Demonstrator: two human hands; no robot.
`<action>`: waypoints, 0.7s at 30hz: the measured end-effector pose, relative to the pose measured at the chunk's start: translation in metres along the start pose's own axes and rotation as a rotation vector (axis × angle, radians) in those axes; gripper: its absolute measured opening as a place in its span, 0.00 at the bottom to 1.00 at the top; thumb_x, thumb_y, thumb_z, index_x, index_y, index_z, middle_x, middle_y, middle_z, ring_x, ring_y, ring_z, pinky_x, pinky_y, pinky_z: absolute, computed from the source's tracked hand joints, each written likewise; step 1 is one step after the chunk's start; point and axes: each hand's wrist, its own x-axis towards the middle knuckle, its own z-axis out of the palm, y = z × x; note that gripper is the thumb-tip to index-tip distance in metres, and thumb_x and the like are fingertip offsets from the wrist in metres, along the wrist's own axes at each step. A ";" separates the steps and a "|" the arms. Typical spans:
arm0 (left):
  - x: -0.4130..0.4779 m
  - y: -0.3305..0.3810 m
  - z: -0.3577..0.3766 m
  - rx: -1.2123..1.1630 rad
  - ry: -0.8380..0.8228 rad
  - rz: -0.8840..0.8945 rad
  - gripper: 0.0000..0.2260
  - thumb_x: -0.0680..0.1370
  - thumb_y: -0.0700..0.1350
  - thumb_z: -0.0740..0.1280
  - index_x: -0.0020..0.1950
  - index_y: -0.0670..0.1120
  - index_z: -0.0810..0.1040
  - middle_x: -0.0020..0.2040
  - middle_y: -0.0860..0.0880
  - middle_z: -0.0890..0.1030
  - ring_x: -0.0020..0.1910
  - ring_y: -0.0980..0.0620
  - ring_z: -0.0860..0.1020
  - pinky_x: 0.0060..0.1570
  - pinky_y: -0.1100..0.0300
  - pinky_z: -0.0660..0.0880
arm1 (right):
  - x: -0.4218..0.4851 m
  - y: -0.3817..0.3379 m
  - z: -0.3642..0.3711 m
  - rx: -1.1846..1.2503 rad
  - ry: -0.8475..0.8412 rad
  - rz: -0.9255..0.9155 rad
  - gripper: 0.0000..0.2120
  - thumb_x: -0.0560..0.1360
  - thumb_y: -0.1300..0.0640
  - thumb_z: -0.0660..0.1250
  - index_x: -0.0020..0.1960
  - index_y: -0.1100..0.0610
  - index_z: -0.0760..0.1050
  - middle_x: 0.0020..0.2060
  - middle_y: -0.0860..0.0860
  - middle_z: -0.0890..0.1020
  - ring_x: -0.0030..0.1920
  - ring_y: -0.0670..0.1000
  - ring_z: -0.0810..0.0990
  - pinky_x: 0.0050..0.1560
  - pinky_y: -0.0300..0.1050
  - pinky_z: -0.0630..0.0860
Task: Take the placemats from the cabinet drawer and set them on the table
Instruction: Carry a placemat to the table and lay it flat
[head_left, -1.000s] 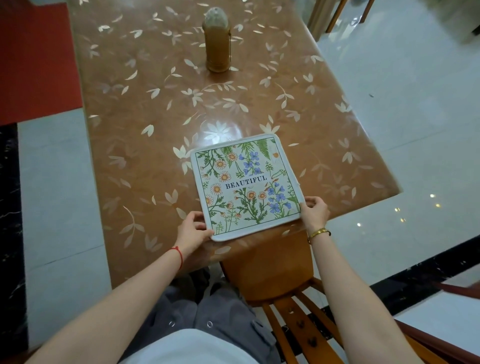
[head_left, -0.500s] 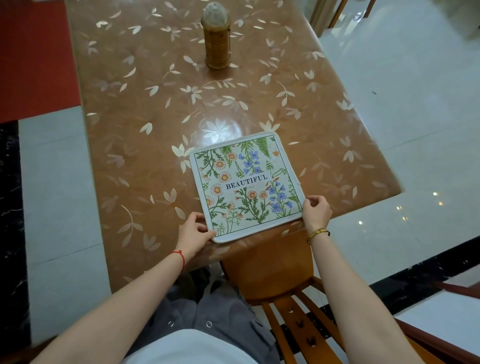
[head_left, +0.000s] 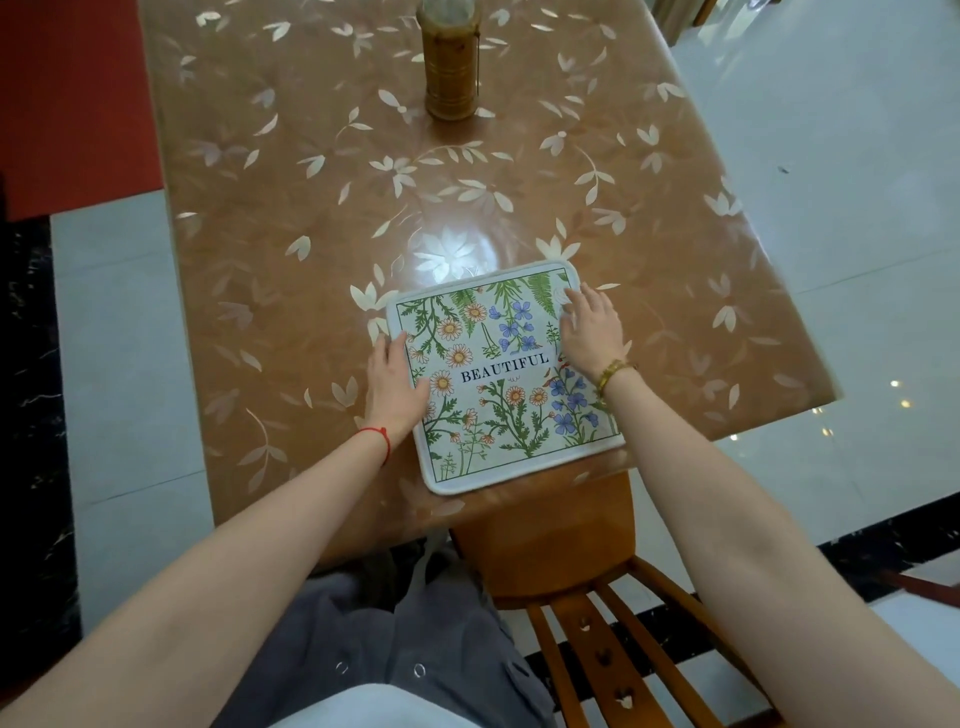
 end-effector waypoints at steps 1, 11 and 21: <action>0.006 0.004 0.001 -0.015 -0.013 -0.037 0.33 0.78 0.41 0.64 0.80 0.46 0.54 0.81 0.43 0.50 0.80 0.42 0.49 0.76 0.47 0.52 | 0.009 -0.006 0.001 -0.004 -0.029 0.004 0.24 0.81 0.54 0.53 0.76 0.53 0.59 0.77 0.54 0.58 0.77 0.57 0.53 0.76 0.55 0.52; 0.017 0.009 0.016 0.019 0.052 -0.064 0.32 0.77 0.41 0.63 0.80 0.49 0.56 0.81 0.44 0.52 0.80 0.42 0.47 0.75 0.43 0.52 | 0.036 -0.027 0.003 -0.020 -0.121 -0.072 0.25 0.81 0.55 0.51 0.77 0.54 0.54 0.78 0.52 0.53 0.78 0.57 0.48 0.76 0.59 0.49; 0.039 0.011 0.012 0.266 0.108 0.102 0.31 0.79 0.46 0.59 0.81 0.46 0.52 0.82 0.44 0.47 0.81 0.44 0.42 0.78 0.46 0.42 | 0.034 -0.021 0.007 -0.105 -0.130 -0.158 0.26 0.81 0.53 0.50 0.78 0.52 0.52 0.78 0.52 0.52 0.78 0.57 0.46 0.76 0.58 0.46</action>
